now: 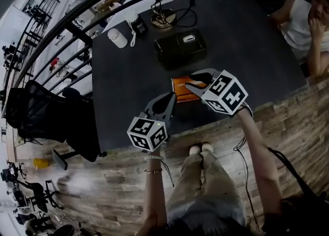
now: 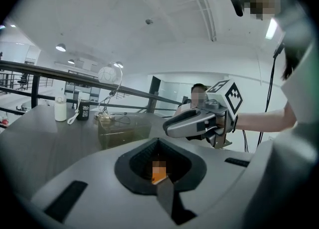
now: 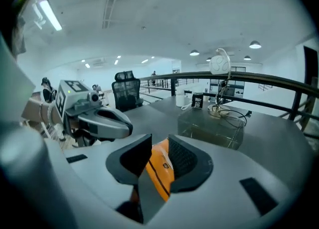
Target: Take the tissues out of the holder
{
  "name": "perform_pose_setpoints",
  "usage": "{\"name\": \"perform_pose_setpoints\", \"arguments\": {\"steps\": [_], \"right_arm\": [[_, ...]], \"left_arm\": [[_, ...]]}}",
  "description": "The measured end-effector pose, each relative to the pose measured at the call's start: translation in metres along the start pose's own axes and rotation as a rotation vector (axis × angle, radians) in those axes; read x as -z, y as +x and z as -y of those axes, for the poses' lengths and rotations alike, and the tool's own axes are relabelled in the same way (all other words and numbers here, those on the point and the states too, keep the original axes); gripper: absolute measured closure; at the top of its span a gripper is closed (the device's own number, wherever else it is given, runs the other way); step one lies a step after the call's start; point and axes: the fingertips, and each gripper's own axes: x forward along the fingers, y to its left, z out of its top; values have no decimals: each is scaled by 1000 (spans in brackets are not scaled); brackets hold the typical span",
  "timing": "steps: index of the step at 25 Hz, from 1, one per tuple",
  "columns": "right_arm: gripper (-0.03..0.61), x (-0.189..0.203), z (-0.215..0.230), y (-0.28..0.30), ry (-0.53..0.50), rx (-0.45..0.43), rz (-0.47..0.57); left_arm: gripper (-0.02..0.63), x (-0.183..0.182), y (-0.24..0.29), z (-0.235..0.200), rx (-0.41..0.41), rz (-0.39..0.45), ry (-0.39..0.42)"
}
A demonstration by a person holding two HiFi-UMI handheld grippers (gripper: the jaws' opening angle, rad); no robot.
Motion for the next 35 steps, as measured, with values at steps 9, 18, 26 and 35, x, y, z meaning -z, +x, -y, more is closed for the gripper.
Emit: {"name": "perform_pose_setpoints", "arguments": {"steps": [9,18,26,35], "right_arm": [[536,-38,-25,-53,160,63,297],[565,-60,-37,-77,120,168,418],[565,-72,-51,-85,90,189,480],[566,-79,-52,-80,50,200,491]], "left_arm": [[606,-33,-19,41,70,69,88],[606,-65,-31,59,101,143,178],[606,-75,-41,63,94,176,222],[606,-82,-42,60,84,194,242]]}}
